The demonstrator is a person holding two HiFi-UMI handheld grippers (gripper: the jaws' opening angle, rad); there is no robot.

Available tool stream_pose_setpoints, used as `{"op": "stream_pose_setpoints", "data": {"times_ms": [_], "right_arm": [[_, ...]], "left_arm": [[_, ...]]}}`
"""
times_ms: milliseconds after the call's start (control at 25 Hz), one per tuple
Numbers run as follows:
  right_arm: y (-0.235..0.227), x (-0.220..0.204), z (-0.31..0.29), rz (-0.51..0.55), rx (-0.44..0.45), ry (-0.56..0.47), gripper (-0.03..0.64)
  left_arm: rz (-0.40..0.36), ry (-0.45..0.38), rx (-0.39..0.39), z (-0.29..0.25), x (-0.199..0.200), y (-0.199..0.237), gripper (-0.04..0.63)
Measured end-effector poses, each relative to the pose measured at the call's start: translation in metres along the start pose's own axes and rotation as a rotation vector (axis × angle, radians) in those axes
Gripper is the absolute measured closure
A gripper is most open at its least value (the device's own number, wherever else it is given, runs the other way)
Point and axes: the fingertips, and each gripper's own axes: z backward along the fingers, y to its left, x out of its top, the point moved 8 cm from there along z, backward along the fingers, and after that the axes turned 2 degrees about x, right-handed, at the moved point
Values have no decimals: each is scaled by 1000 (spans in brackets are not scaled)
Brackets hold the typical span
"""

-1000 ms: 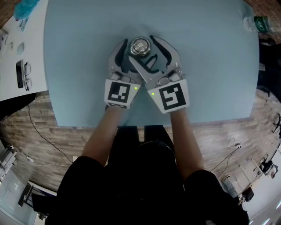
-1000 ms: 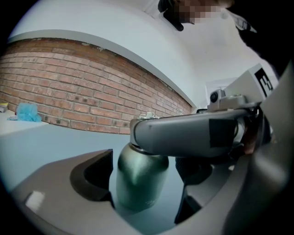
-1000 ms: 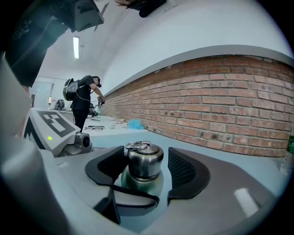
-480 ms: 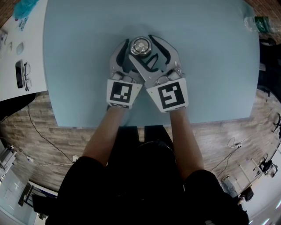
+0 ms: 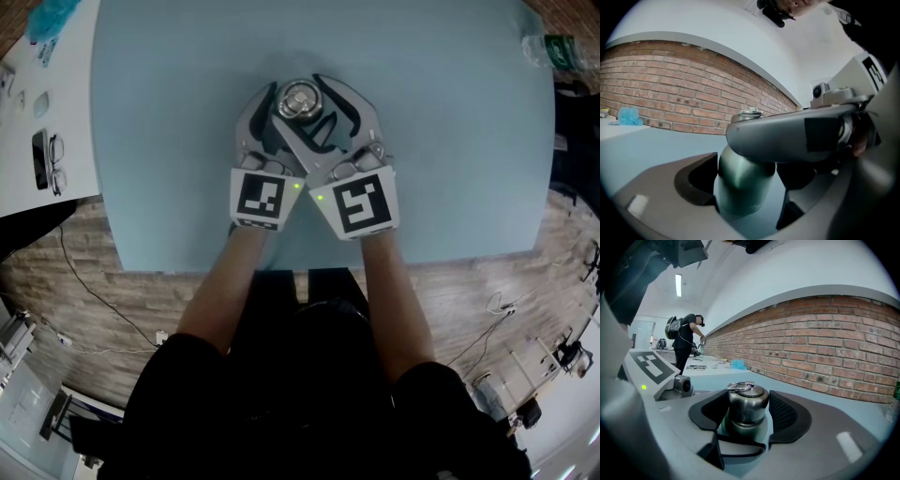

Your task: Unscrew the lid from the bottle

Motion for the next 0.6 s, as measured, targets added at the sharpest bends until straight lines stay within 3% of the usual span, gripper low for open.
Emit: {"op": "stream_pose_setpoints", "data": {"times_ms": [600], "right_arm": [[-3,-1,1,-12,37,-32,353]], "left_arm": [[7,-19,-11,0,1,3,232]]}}
